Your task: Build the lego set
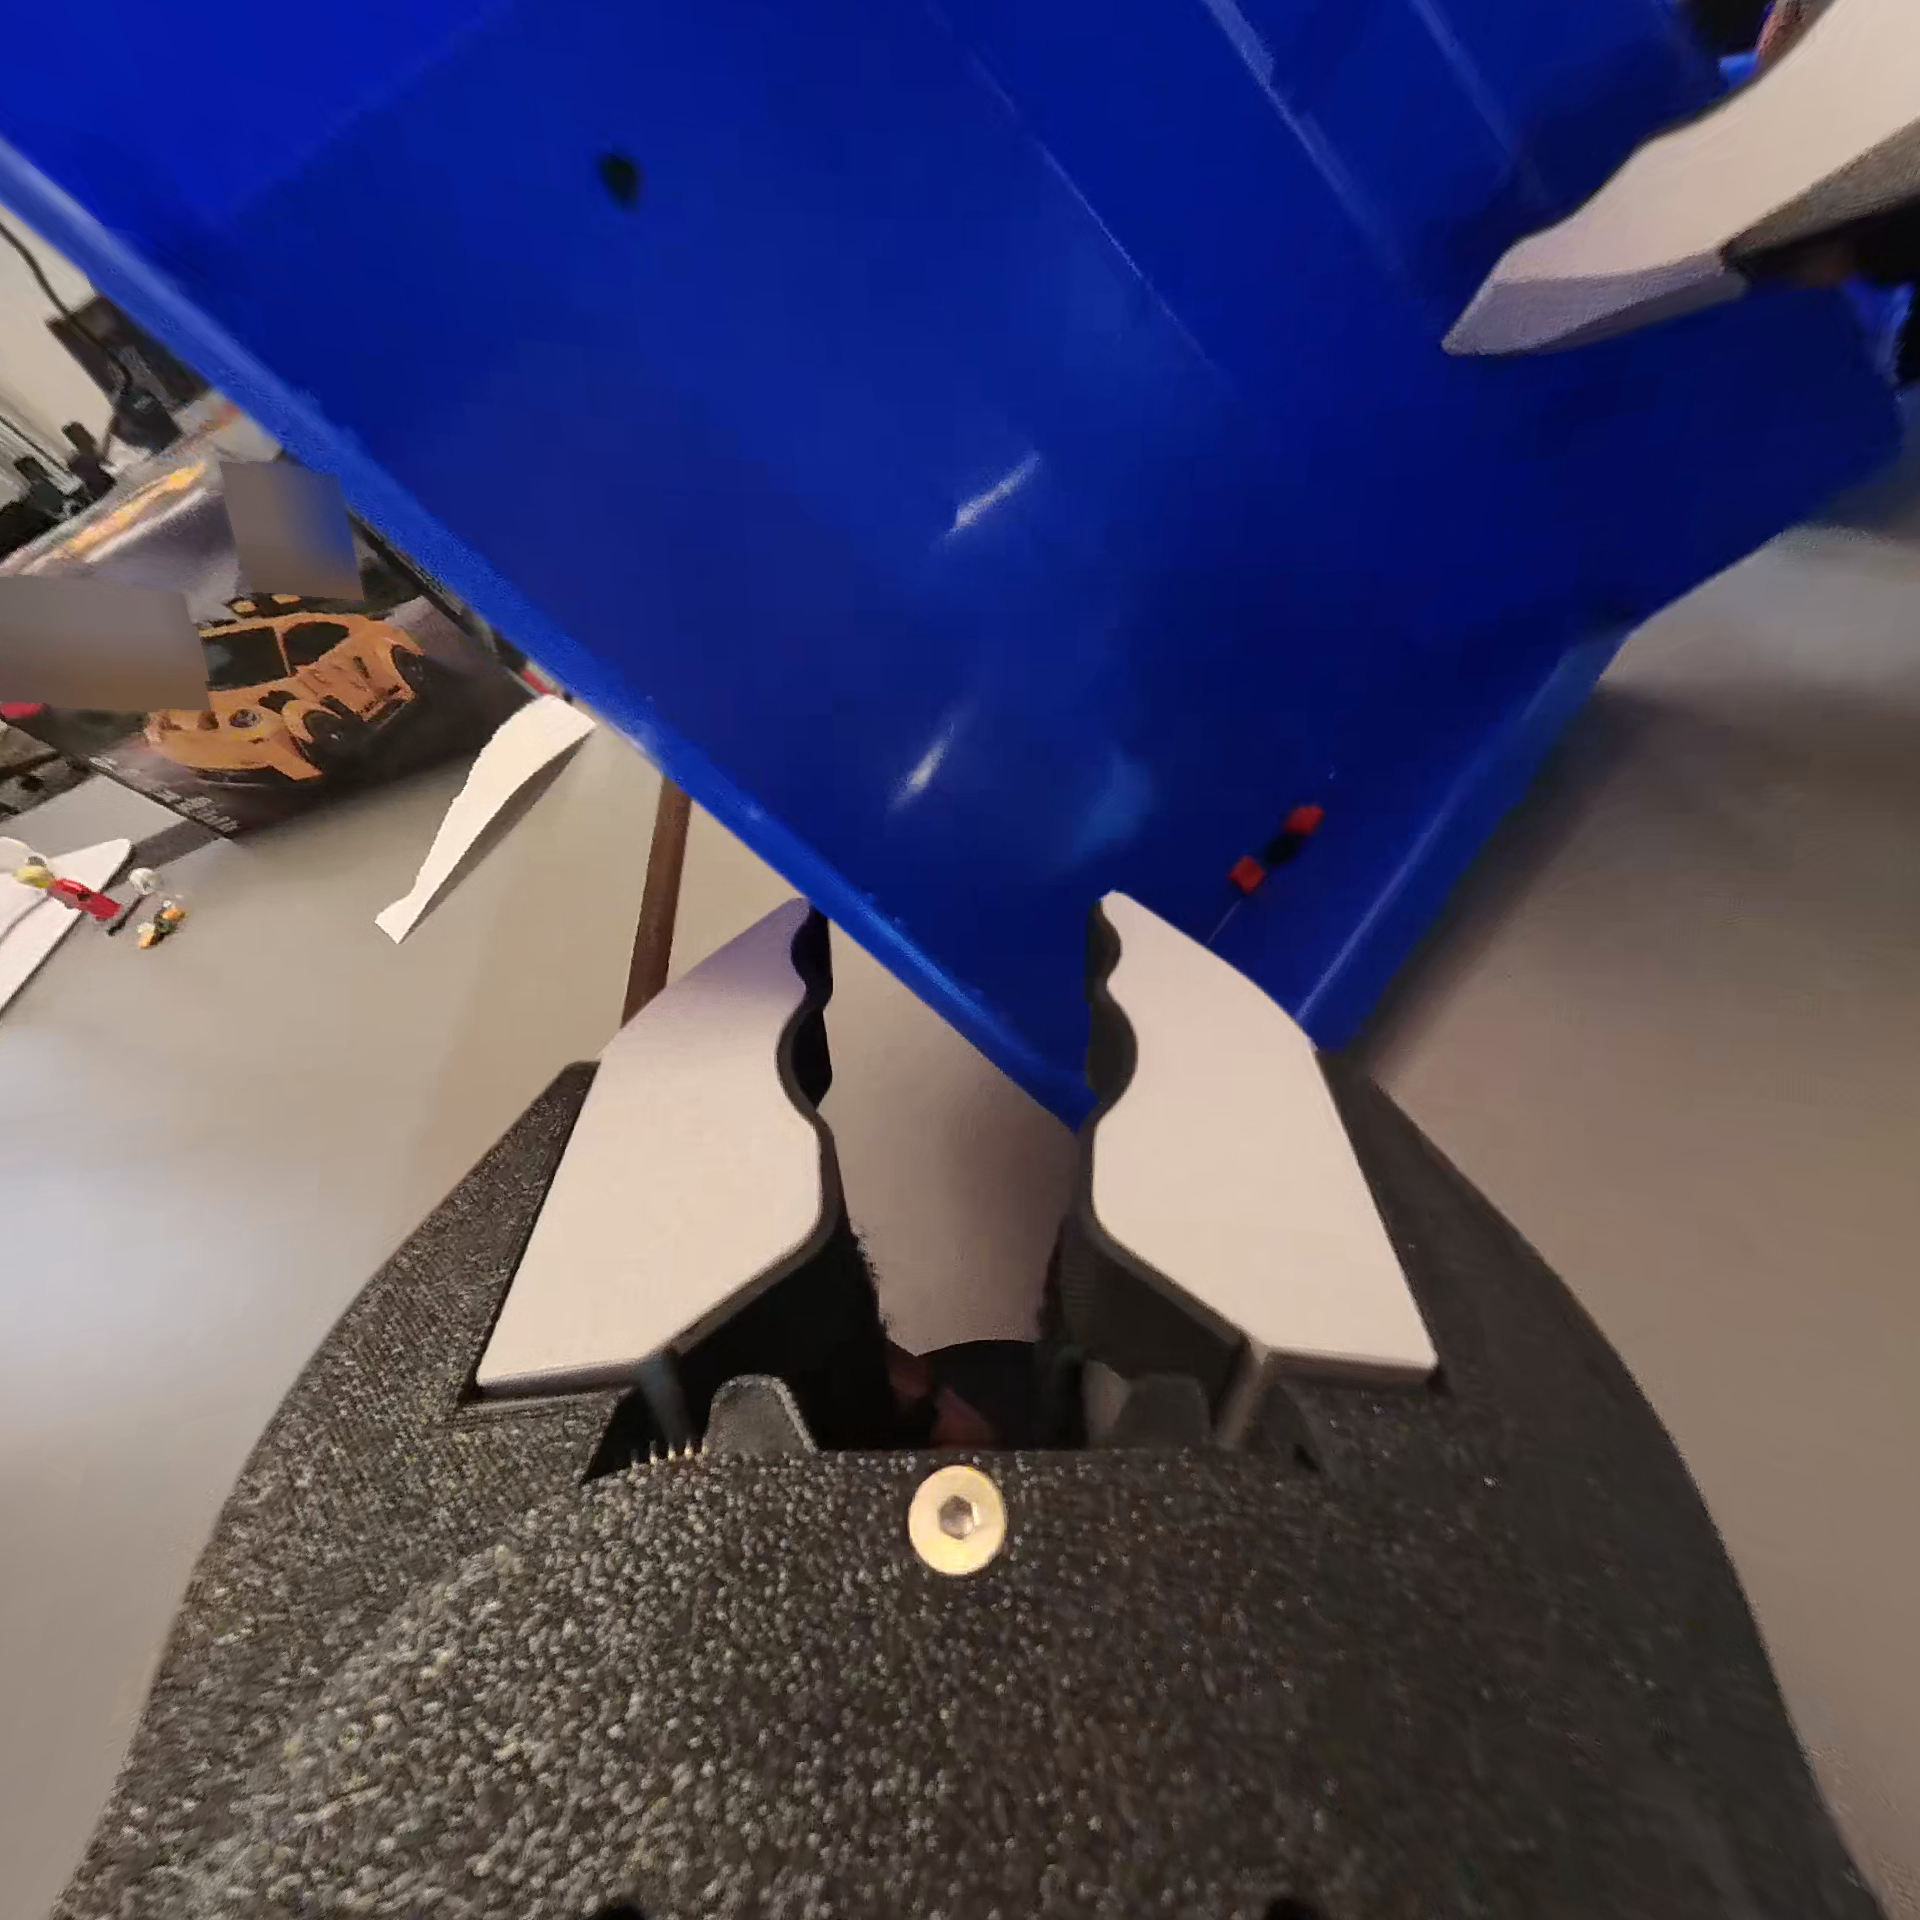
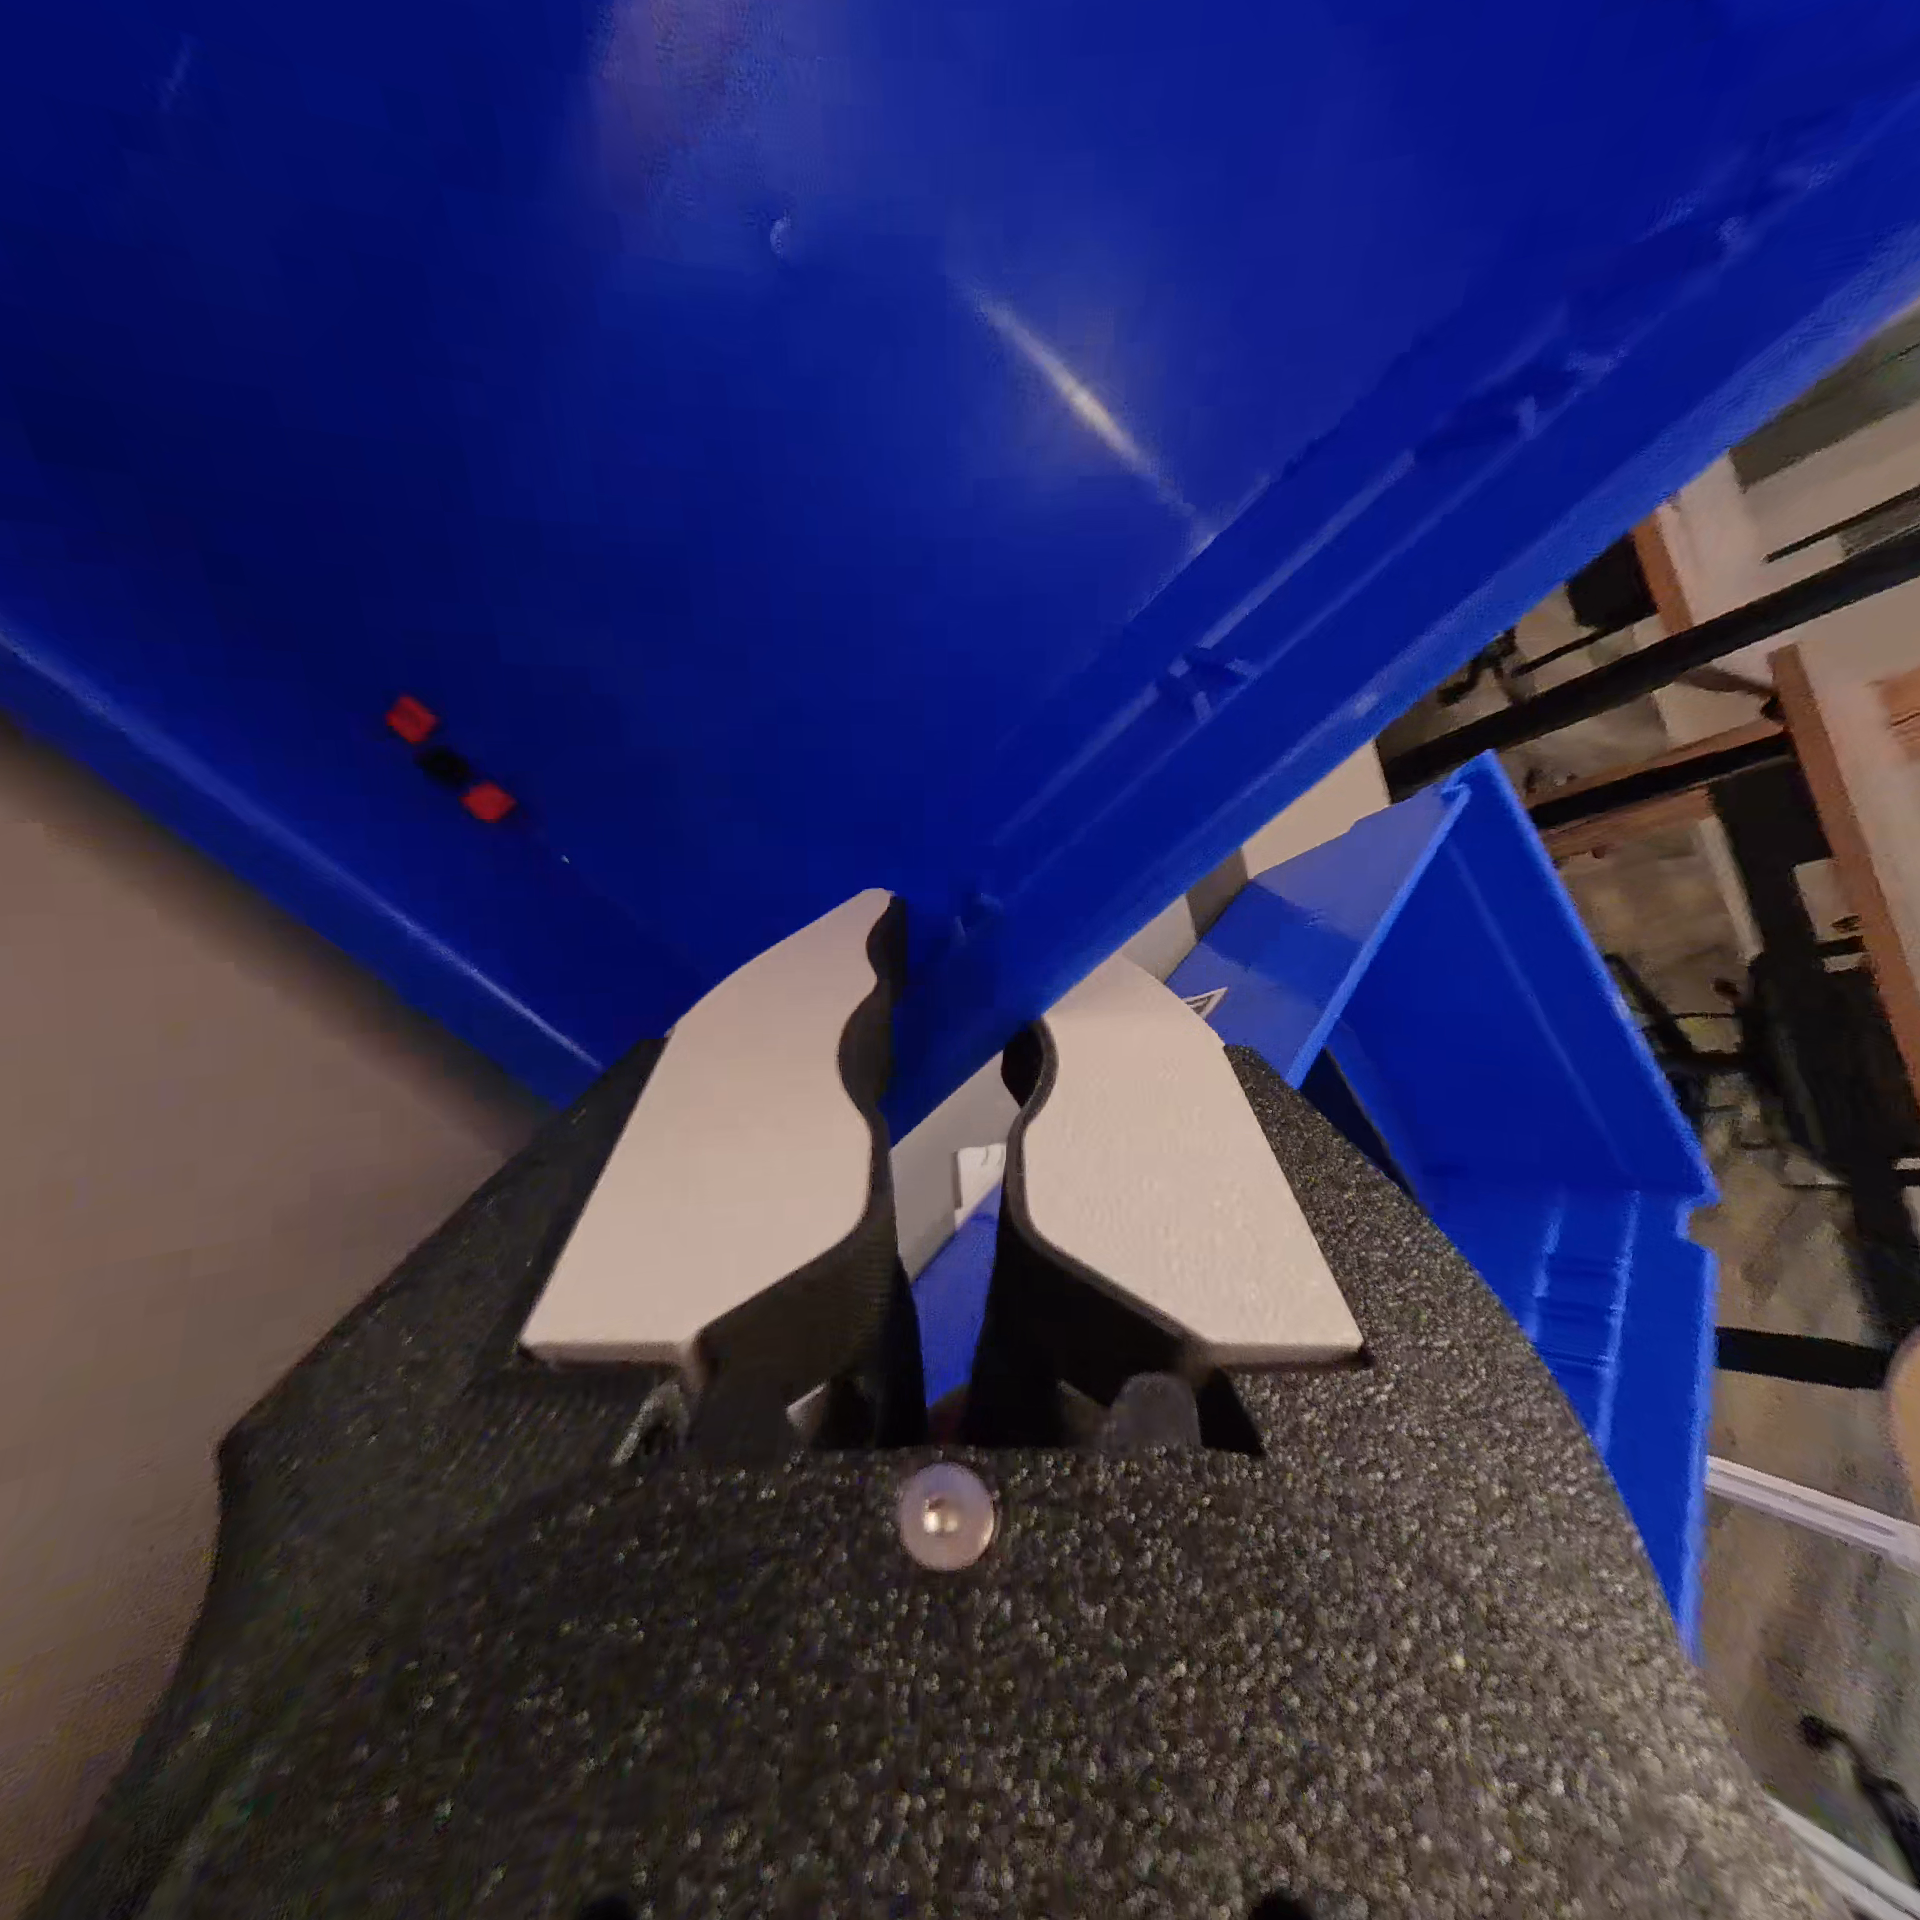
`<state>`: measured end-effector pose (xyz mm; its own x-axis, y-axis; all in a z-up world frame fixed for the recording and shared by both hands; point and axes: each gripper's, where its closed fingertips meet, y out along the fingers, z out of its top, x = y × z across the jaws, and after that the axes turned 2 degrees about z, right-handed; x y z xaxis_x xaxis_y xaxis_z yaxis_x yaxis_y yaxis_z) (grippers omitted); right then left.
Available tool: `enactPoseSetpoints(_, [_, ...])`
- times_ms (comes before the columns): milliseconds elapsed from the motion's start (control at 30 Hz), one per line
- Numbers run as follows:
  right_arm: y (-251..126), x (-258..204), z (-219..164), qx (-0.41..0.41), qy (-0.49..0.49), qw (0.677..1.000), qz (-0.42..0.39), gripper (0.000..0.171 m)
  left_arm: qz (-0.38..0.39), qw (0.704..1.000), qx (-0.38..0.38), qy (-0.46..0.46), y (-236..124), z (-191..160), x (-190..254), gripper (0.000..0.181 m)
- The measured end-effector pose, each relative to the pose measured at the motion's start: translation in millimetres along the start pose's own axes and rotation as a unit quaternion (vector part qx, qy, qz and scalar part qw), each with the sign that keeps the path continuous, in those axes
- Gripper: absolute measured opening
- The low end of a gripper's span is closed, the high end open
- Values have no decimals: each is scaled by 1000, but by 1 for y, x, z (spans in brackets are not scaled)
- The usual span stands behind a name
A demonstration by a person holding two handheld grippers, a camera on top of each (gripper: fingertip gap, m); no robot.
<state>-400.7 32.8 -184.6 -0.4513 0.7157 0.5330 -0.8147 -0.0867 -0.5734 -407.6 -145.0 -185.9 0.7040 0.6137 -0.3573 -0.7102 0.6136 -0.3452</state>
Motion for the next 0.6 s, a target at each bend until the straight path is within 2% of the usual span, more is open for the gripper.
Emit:
enactPoseSetpoints(267, [4, -2, -5, -73, 32, 995, 54, 17, -47, 998, -42, -22, 6, -1, -5, 44])
enactPoseSetpoints(467, [11, -4, -13, -169, 57, 977, 115, 19, -126, 983, -106, -84, 18, -6, -8, 42])
enactPoseSetpoints(600, [15, -7, -21, -201, 83, 964, 151, 20, -142, 977, -120, -101, 24, -6, -9, 40])
